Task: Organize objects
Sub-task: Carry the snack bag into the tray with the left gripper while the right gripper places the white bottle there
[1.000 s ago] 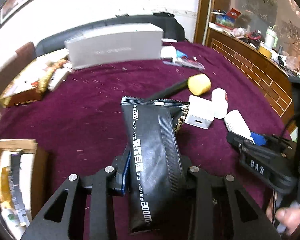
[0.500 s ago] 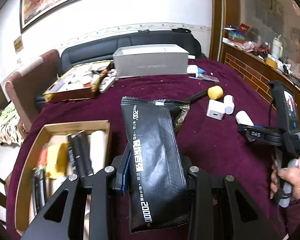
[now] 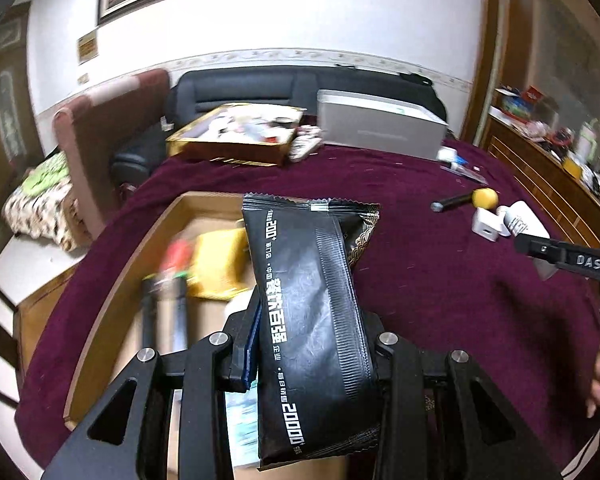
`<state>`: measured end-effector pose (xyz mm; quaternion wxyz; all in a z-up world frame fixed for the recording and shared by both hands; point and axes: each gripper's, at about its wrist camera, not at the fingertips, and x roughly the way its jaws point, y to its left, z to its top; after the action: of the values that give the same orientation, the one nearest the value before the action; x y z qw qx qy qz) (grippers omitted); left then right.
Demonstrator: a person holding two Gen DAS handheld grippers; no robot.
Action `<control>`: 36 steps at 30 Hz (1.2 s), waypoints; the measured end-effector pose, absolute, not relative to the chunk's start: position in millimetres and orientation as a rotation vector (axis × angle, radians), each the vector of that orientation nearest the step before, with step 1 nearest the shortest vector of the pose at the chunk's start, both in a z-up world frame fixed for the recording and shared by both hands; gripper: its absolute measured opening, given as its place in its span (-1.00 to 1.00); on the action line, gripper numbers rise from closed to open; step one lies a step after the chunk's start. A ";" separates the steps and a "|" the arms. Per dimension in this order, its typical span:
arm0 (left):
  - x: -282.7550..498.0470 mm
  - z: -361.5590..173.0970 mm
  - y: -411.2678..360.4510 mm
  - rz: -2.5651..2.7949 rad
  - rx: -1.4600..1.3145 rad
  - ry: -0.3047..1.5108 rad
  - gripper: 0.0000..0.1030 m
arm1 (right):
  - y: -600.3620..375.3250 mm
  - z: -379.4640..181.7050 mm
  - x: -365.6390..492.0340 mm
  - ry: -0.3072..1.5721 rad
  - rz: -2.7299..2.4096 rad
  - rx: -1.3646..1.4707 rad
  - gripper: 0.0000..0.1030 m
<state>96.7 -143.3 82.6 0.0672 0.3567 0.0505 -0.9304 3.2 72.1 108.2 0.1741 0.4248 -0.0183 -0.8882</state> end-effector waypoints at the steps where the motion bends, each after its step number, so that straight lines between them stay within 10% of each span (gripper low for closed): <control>1: 103.2 81.5 -154.9 -2.787 1.071 0.175 -0.42 | 60.8 109.5 5.5 -0.050 -2.490 1.204 -0.38; 36: 131.3 20.8 -264.9 -2.624 1.188 0.441 -0.40 | -173.3 46.4 -19.3 0.169 -2.179 1.373 -0.37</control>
<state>131.3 -264.9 20.8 0.1138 0.4050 0.1503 -0.8947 -19.3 -173.3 46.4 0.2766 0.5112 0.0629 -0.8113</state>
